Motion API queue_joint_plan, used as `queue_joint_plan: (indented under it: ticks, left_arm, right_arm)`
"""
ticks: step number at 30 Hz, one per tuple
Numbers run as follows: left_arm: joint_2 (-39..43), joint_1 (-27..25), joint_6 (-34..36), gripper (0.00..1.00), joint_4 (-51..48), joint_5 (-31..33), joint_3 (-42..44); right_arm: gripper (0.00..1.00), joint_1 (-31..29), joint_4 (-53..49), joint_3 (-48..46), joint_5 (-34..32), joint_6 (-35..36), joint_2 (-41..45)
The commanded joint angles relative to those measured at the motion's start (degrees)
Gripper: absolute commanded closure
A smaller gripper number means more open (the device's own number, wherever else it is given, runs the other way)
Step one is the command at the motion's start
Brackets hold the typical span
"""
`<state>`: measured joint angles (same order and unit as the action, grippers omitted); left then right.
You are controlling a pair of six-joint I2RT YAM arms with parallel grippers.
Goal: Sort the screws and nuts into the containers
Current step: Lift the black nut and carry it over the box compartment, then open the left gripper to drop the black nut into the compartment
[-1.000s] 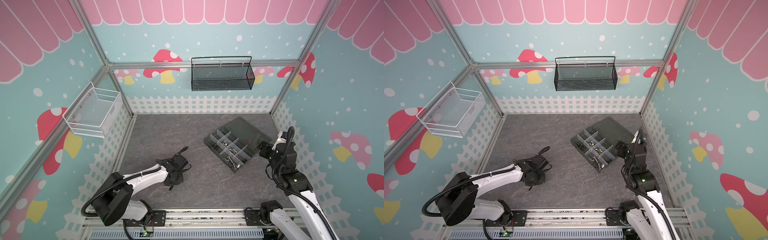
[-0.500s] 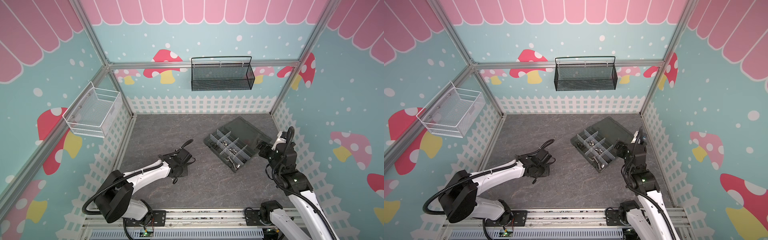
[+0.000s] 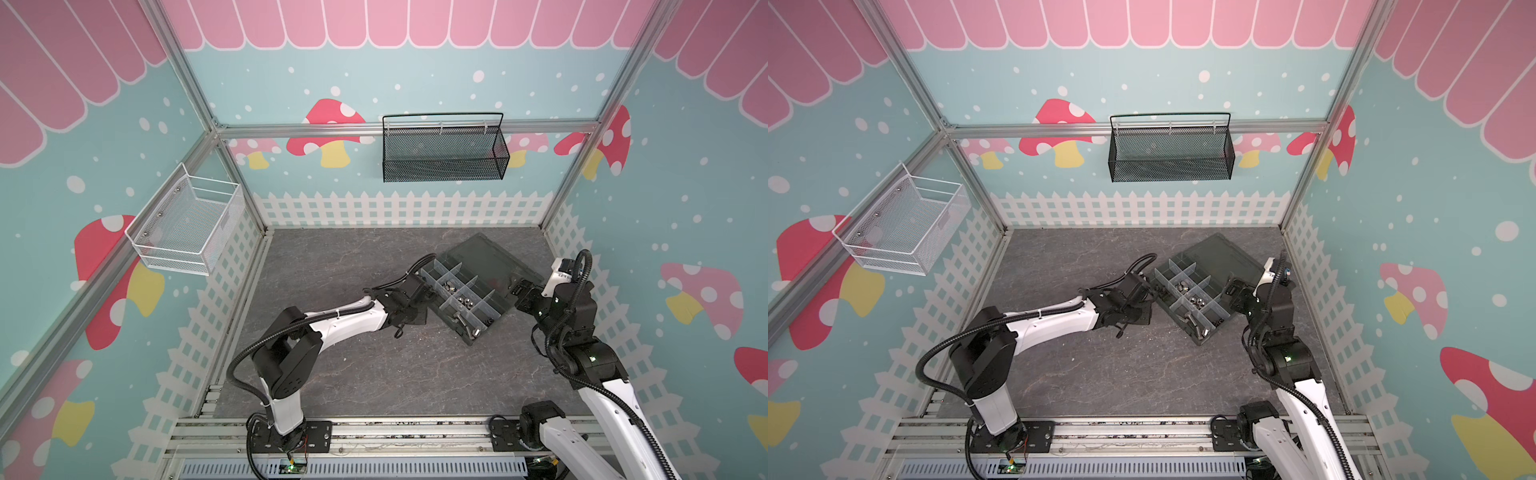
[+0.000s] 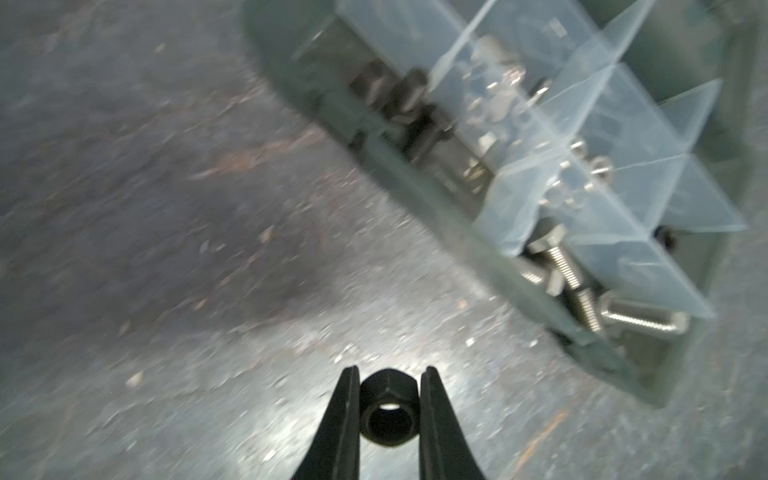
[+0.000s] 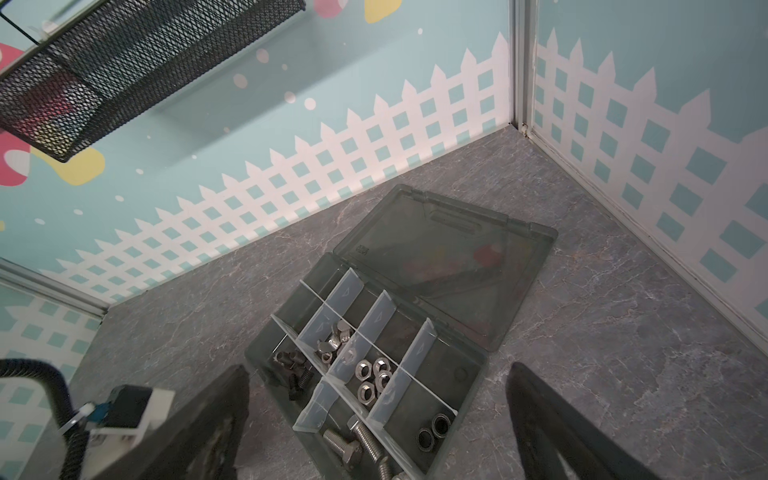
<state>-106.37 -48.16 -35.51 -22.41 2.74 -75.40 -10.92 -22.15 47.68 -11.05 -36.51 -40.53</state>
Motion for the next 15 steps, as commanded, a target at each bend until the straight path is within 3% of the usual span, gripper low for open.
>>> queue_joint_plan:
  ticks: [1,15]
  left_arm:
    - [-4.93,-1.54,1.22,0.88,4.13,-4.38,-7.09]
    - [-23.0,-4.86,-1.76,0.86,7.33,-15.22,-29.4]
  right_arm:
    - [0.03,0.14,1.85,2.29,1.73,-0.43,0.54]
    - [0.02,0.17,2.22,1.41,0.16,-1.75,3.98]
